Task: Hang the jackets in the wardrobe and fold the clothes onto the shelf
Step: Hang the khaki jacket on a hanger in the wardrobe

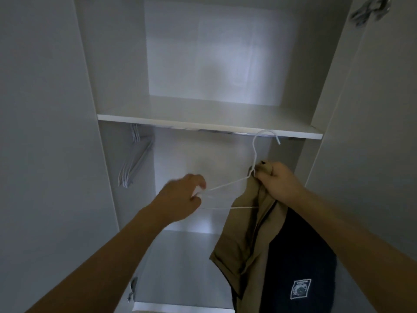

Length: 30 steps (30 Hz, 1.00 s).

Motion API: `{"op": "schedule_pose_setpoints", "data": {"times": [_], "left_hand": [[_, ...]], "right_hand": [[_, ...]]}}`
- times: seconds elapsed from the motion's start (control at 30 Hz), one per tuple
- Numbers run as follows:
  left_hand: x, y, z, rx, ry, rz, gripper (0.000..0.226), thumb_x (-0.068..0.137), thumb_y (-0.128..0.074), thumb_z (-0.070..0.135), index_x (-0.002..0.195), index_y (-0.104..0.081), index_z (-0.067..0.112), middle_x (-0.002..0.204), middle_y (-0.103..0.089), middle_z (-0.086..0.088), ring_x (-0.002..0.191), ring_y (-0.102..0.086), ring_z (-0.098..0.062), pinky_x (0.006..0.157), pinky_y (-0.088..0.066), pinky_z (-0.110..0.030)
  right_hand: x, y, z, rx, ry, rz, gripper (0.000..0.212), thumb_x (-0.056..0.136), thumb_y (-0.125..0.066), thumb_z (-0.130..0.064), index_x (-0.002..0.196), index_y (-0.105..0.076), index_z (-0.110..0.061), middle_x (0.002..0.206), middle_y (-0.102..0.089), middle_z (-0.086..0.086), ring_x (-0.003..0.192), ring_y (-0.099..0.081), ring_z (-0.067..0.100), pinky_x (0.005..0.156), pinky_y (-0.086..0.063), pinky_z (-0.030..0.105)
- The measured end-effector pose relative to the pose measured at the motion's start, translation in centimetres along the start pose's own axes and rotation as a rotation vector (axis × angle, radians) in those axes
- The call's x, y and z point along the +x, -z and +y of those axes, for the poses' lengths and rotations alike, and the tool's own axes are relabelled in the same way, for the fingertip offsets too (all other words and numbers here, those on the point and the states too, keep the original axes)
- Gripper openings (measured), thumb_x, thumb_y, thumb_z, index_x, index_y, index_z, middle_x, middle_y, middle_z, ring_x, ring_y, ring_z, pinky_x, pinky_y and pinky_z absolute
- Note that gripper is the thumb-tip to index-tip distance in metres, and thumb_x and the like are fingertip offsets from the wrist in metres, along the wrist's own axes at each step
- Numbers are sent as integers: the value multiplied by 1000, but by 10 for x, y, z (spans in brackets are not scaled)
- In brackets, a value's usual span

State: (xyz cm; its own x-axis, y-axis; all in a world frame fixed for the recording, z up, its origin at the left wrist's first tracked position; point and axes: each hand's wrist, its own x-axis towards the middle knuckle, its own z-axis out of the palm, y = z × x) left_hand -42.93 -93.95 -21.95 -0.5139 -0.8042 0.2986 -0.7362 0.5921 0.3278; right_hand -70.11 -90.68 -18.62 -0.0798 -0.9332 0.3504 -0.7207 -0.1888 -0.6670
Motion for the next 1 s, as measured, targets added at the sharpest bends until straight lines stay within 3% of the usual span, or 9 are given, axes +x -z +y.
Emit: {"op": "schedule_pose_setpoints", "data": {"times": [0.1, 0.2, 0.33, 0.43, 0.5, 0.57, 0.67, 0.9, 1.0], "left_hand": [[-8, -23, 16, 285, -100, 729, 52, 81, -66, 26, 128, -49, 16, 129, -45, -14, 124, -45, -33, 113, -21, -62], [-16, -55, 31, 59, -267, 1046, 45, 85, -64, 25, 123, -43, 13, 127, -39, -14, 124, -42, -33, 116, -16, -61], [-11, -88, 30, -445, 93, 745, 89, 73, -82, 20, 144, -29, 18, 140, -33, -10, 131, -34, -26, 112, -32, -45], [9, -102, 36, -809, 190, 284, 116, 71, -85, 15, 145, -1, 46, 152, -20, 3, 136, -27, -13, 115, -28, -33], [22, -107, 42, -994, 211, 181, 119, 75, -81, 9, 138, 6, 59, 156, -19, 3, 138, -28, -16, 116, -30, -39], [31, -108, 48, -1036, 204, 260, 114, 81, -75, 4, 134, 4, 65, 156, -23, 6, 137, -34, -18, 111, -37, -36], [41, -110, 57, -936, 203, 557, 99, 89, -61, -2, 139, -5, 62, 157, -24, 17, 135, -41, -14, 94, -40, -9], [79, -98, 80, -1208, 294, 832, 65, 87, -49, -14, 126, -31, 33, 138, -41, 10, 116, -57, -16, 75, -50, -8], [98, -98, 74, -1180, 169, 417, 55, 86, -54, -12, 125, -36, 22, 138, -45, 2, 126, -49, -19, 81, -49, -14]], "right_hand": [[3, 14, -3, 9, 57, 82, 39, 81, -49, -46, 52, -40, -21, 47, -47, -12, 47, -44, 3, 52, -30, 23], [7, 28, 0, -21, 52, 150, 53, 76, -47, -66, 53, -35, -20, 48, -40, -8, 46, -40, 5, 54, -33, 29], [11, 38, 4, -126, -81, 269, 72, 77, -53, -75, 57, -43, -6, 51, -47, 11, 46, -47, 13, 54, -38, 29], [14, 40, 5, -150, -113, 317, 59, 83, -56, -61, 52, -46, -11, 44, -46, 0, 45, -48, 12, 51, -36, 27], [14, 40, 7, -136, -133, 328, 51, 84, -58, -53, 47, -49, -20, 41, -46, -4, 46, -49, 13, 51, -36, 27], [15, 43, 8, -96, -144, 359, 44, 83, -58, -47, 46, -50, -25, 39, -46, -7, 42, -45, 8, 52, -35, 28], [15, 51, 7, -41, -133, 429, 41, 78, -55, -49, 47, -48, -23, 39, -43, -8, 39, -43, 5, 51, -33, 27], [12, 72, 3, -54, -165, 515, 36, 79, -54, -49, 50, -53, -27, 42, -47, -8, 41, -46, 7, 49, -34, 27], [7, 82, 9, -56, -197, 561, 41, 81, -56, -46, 50, -52, -20, 43, -49, -6, 46, -49, 13, 50, -36, 27]]}}
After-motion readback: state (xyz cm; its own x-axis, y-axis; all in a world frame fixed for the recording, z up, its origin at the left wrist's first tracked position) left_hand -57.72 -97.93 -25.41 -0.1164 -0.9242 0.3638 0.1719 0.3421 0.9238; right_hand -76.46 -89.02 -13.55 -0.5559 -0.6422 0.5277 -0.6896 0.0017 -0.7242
